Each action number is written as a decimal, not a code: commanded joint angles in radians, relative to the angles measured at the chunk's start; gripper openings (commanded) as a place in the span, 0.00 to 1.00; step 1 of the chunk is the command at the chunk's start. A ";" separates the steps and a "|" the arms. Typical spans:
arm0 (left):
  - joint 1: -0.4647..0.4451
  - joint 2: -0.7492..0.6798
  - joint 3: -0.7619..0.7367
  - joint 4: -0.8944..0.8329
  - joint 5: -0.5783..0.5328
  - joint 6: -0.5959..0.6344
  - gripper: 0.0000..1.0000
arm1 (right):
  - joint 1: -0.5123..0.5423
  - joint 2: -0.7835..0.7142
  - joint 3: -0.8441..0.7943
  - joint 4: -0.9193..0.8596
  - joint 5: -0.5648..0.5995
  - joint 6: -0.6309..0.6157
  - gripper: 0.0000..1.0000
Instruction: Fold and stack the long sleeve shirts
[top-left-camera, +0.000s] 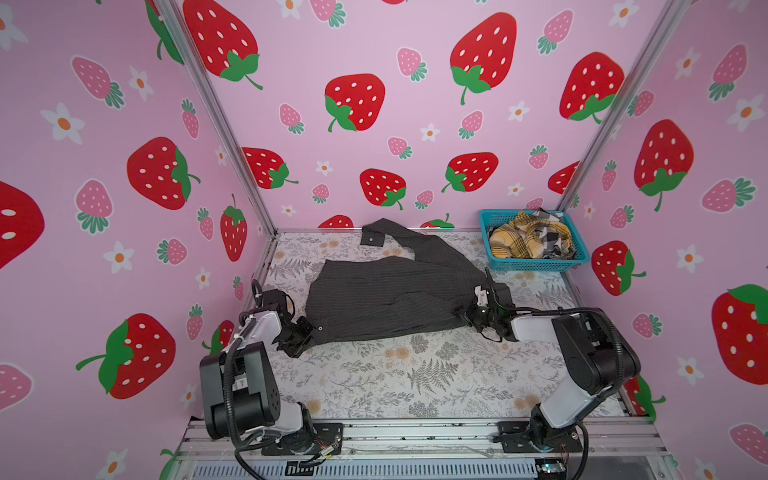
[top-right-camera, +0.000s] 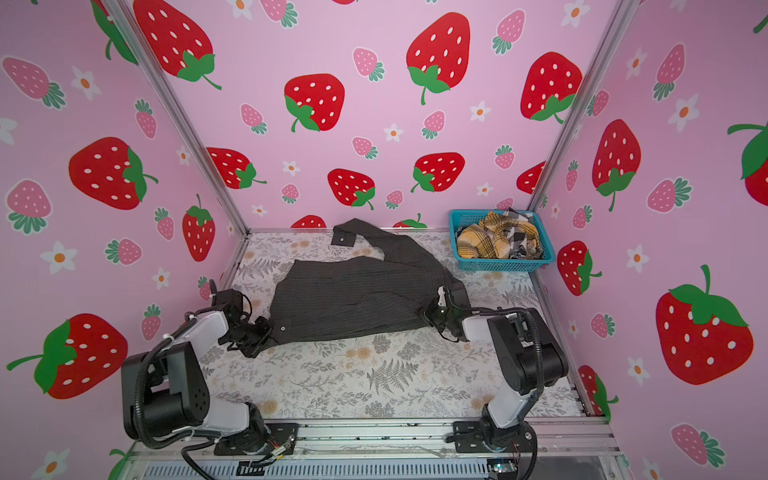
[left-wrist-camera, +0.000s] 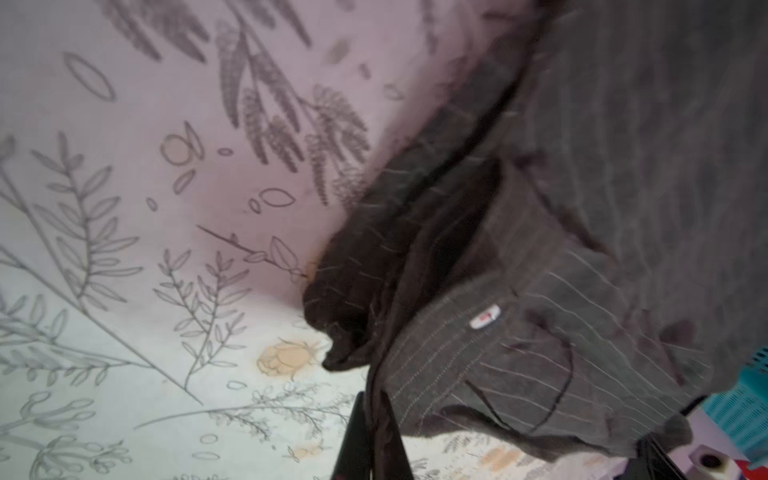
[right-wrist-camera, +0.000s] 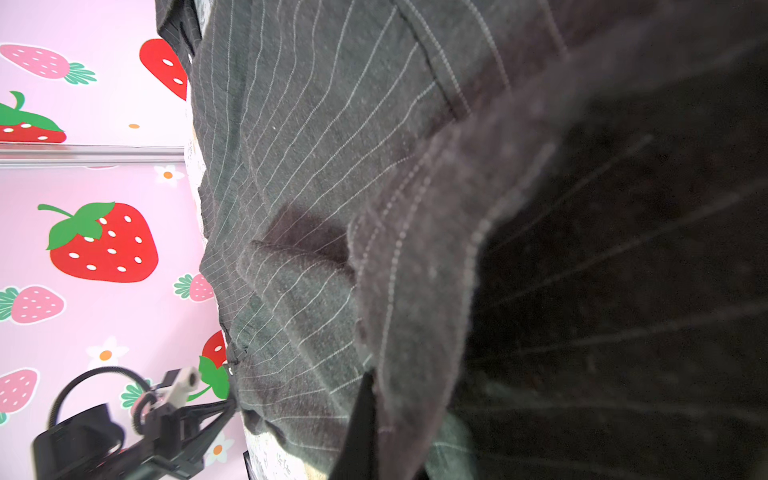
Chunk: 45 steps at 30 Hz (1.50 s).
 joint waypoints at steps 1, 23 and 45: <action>0.003 0.024 0.019 0.034 -0.062 0.003 0.00 | 0.004 0.012 -0.011 -0.005 0.006 -0.016 0.05; -0.122 0.011 0.271 -0.123 -0.050 -0.051 0.30 | 0.034 -0.197 0.389 -0.793 0.197 -0.440 0.58; -0.108 0.300 0.421 -0.146 -0.162 0.017 0.43 | 0.081 0.044 0.430 -0.685 0.120 -0.529 0.39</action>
